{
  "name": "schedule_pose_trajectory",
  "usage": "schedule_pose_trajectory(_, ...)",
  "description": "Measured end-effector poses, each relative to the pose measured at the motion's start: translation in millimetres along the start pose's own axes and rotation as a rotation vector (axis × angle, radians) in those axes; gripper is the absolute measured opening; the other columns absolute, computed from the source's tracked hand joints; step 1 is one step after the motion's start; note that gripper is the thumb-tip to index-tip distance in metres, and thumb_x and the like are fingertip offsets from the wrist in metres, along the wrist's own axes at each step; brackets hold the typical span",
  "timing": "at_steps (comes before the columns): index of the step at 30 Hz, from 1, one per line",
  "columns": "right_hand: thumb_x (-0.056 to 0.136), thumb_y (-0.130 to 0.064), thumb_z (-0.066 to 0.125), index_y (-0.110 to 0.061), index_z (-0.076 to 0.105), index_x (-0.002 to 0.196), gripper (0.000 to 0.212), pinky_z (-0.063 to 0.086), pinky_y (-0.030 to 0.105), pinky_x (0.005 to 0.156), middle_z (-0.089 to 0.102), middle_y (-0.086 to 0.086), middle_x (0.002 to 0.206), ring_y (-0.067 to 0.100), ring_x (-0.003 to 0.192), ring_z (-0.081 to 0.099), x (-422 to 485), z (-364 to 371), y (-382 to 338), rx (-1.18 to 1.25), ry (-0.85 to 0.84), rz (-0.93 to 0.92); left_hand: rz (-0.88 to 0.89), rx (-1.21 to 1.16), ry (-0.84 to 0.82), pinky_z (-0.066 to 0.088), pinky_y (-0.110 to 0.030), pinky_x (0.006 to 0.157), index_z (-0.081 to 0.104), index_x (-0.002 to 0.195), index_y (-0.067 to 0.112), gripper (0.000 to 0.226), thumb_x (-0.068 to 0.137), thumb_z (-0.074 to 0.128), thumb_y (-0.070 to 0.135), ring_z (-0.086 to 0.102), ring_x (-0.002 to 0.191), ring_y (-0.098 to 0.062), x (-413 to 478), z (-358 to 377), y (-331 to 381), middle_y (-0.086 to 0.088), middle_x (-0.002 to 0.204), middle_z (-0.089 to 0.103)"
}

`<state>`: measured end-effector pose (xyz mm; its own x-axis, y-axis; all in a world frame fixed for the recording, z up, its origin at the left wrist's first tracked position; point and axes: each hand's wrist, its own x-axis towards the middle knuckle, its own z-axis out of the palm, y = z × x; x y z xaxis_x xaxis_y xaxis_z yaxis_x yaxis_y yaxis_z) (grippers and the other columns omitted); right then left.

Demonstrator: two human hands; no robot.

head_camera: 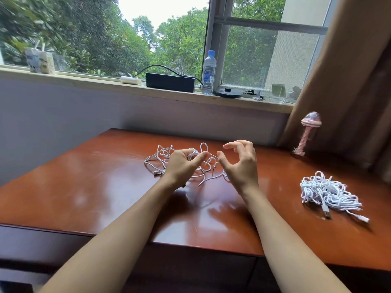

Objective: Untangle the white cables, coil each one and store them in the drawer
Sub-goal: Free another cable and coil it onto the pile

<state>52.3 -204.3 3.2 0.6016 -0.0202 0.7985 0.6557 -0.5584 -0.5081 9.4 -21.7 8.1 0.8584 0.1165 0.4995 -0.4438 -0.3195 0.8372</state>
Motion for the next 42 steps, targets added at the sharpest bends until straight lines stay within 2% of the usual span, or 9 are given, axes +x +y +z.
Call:
schedule_pose_trajectory(10, 0.081, -0.052, 0.067, -0.031, 0.069, 0.111, 0.036, 0.048, 0.044, 0.099, 0.055, -0.008, 0.116, 0.009, 0.104, 0.056, -2.9, -0.8, -3.1, 0.036, -0.092, 0.015, -0.008, -0.031, 0.014, 0.033, -0.024, 0.055, 0.056, 0.055, 0.023, 0.043, 0.094, 0.072, 0.031, 0.04, 0.051, -0.004, -2.8, -0.2, 5.5, 0.016, 0.05, 0.048)
schedule_pose_trajectory(14, 0.088, -0.039, 0.07, -0.023, 0.073, 0.105, 0.024, 0.043, 0.009, 0.087, 0.058, -0.004, 0.111, 0.015, 0.105, 0.058, -5.3, 0.2, -7.0, 0.082, -0.192, 0.008, -0.01, -0.081, 0.018, 0.029, -0.025, 0.052, 0.053, 0.048, 0.026, 0.051, 0.096, 0.07, 0.032, 0.032, 0.05, -0.007, -4.4, -1.2, 8.8, 0.014, 0.049, 0.038)
schedule_pose_trajectory(16, 0.092, -0.026, 0.071, -0.017, 0.073, 0.099, 0.011, 0.038, 0.001, 0.077, 0.059, 0.0, 0.106, 0.017, 0.101, 0.059, -5.8, 1.1, -7.9, 0.078, -0.218, 0.005, -0.015, -0.082, 0.026, 0.029, -0.024, 0.05, 0.055, 0.049, 0.025, 0.05, 0.096, 0.068, 0.035, 0.031, 0.048, -0.007, -5.2, -1.9, 11.5, 0.014, 0.047, 0.037)
schedule_pose_trajectory(24, 0.099, -0.023, 0.064, -0.023, 0.068, 0.094, 0.006, 0.041, 0.009, 0.075, 0.063, -0.005, 0.095, 0.002, 0.085, 0.06, -4.4, 4.0, -2.1, 0.113, -0.204, 0.011, -0.114, -0.235, -0.007, 0.026, -0.02, 0.044, 0.061, 0.068, 0.009, 0.041, 0.099, 0.063, 0.036, 0.03, 0.042, -0.007, -6.1, -0.8, 20.7, 0.008, 0.045, 0.04)
schedule_pose_trajectory(33, 0.102, -0.02, 0.062, -0.022, 0.077, 0.11, 0.018, 0.049, 0.016, 0.071, 0.075, -0.01, 0.081, 0.001, 0.072, 0.067, -5.0, 4.5, -3.5, 0.27, -0.257, 0.118, -0.284, -0.71, -0.46, 0.018, -0.028, 0.055, 0.063, 0.077, 0.013, 0.039, 0.104, 0.049, 0.037, 0.013, 0.053, -0.014, -13.2, 0.0, 32.1, 0.007, 0.046, 0.029)
schedule_pose_trajectory(35, 0.103, -0.023, 0.06, -0.022, 0.077, 0.11, 0.018, 0.048, 0.016, 0.07, 0.074, -0.013, 0.079, -0.002, 0.069, 0.063, -7.5, 4.0, -6.0, 0.264, -0.31, 0.103, -0.301, -0.812, -0.493, 0.024, -0.026, 0.061, 0.071, 0.08, 0.015, 0.041, 0.104, 0.045, 0.035, 0.015, 0.062, -0.016, -13.1, -2.4, 33.4, 0.004, 0.055, 0.046)
schedule_pose_trajectory(37, 0.103, -0.023, 0.059, -0.02, 0.075, 0.105, 0.017, 0.049, 0.021, 0.068, 0.071, -0.01, 0.073, -0.001, 0.064, 0.06, -8.9, 4.6, -5.3, 0.211, -0.371, 0.095, -0.331, -0.978, -0.462, 0.035, -0.021, 0.068, 0.074, 0.101, 0.007, 0.038, 0.102, 0.046, 0.032, 0.033, 0.069, -0.013, -9.3, -6.4, 33.4, -0.002, 0.078, 0.061)
schedule_pose_trajectory(39, 0.103, -0.021, 0.059, -0.02, 0.073, 0.105, 0.014, 0.052, 0.028, 0.071, 0.071, -0.004, 0.071, 0.004, 0.064, 0.061, -9.6, 6.2, -5.0, 0.178, -0.434, 0.104, -0.349, -1.114, -0.415, 0.048, -0.021, 0.069, 0.065, 0.122, -0.001, 0.041, 0.1, 0.047, 0.027, 0.047, 0.077, -0.015, -6.6, -8.7, 33.0, -0.008, 0.094, 0.067)
schedule_pose_trajectory(42, 0.1, -0.019, 0.062, -0.02, 0.071, 0.108, 0.013, 0.05, 0.026, 0.073, 0.07, -0.005, 0.071, 0.006, 0.066, 0.062, -10.8, 9.0, -7.3, 0.153, -0.485, 0.082, -0.327, -1.178, -0.344, 0.052, -0.028, 0.078, 0.057, 0.13, -0.004, 0.042, 0.097, 0.047, 0.02, 0.056, 0.083, -0.019, -4.8, -9.9, 32.0, -0.014, 0.122, 0.069)
